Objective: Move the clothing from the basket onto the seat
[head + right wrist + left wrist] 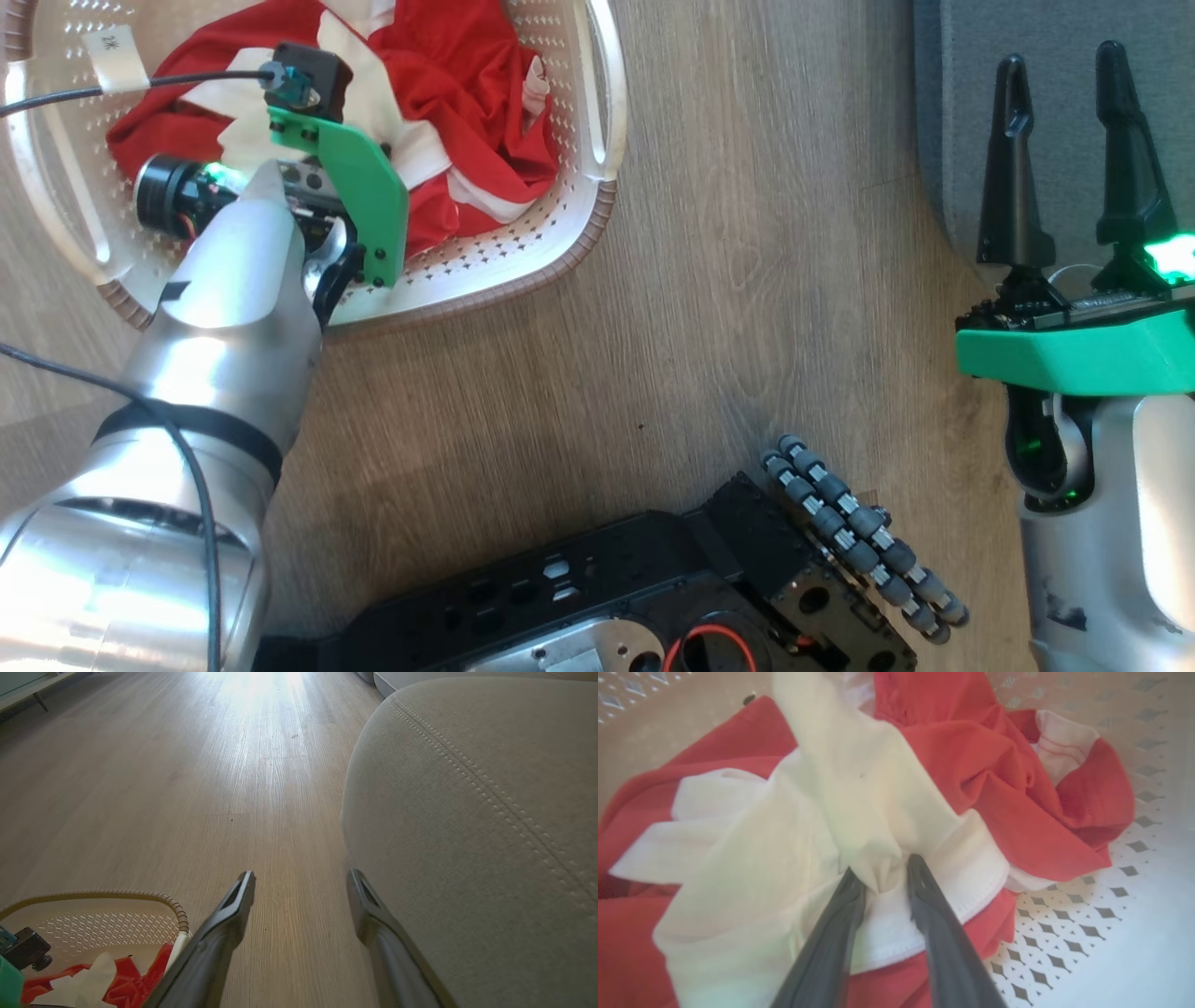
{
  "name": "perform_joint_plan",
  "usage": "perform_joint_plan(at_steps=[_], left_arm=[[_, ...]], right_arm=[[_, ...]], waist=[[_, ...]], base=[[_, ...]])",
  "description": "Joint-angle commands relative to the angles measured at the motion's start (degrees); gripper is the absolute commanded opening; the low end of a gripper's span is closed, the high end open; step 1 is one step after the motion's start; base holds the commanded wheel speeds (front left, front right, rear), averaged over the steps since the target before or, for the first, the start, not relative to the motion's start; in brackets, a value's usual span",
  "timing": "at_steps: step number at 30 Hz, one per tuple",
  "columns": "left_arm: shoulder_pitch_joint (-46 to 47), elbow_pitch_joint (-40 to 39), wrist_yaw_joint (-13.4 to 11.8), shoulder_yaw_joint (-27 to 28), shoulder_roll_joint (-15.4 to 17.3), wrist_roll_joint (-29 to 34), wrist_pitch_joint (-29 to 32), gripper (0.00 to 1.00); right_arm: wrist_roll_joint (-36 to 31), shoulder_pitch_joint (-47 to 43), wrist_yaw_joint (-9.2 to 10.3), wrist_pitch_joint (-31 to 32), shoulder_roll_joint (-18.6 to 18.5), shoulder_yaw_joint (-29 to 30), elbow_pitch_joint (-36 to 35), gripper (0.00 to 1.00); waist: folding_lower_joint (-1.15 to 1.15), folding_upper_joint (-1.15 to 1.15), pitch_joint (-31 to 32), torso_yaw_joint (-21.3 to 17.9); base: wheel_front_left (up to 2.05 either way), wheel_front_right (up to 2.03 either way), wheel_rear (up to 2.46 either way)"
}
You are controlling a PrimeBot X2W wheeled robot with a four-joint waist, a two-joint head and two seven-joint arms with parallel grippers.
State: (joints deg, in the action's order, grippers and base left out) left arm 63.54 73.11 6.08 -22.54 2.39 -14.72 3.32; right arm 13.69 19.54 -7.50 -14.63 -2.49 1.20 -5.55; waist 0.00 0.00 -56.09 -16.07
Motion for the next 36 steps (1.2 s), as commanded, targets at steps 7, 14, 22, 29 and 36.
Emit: perform_joint_plan(at_steps=[7, 14, 22, 29, 36], left_arm=[[-3.2, -0.8, 1.1, -0.5, 0.5, -2.9, 1.1, 0.0], [-5.2, -10.0, 1.4, -2.7, 0.5, -12.4, -4.4, 0.0], [-11.5, -21.1, 1.4, -7.4, 0.5, -23.4, -11.4, 0.0], [-21.8, -29.6, 1.4, -7.3, 4.2, -29.4, -15.6, 0.0], [-28.4, -42.0, -1.9, -6.6, 7.7, -30.1, -13.8, 0.0]], right_arm=[[0.7, -2.7, 0.01, -0.4, -0.4, -0.7, -1.5, 1.0], [0.1, -2.1, 0.01, -0.4, -0.4, 0.0, 0.1, 1.0], [-4.6, -2.0, 0.01, -0.4, -0.4, 2.1, 3.0, 1.0], [-8.9, -5.9, 0.01, -0.4, -0.4, 2.0, 7.0, 1.0], [-11.6, -10.1, 0.01, -0.4, -0.4, -2.8, 10.0, 1.0]], waist=[[0.0, 0.0, 0.2, -0.4], [0.0, 0.0, 5.3, 2.4], [0.0, 0.0, 18.3, 9.2], [0.0, 0.0, 35.6, 14.6], [0.0, 0.0, 47.3, 18.2]], base=[[0.0, 0.0, 0.0], [0.0, 0.0, 0.0], [0.0, 0.0, 0.0], [0.0, 0.0, 0.0], [0.0, 0.0, 0.0]])
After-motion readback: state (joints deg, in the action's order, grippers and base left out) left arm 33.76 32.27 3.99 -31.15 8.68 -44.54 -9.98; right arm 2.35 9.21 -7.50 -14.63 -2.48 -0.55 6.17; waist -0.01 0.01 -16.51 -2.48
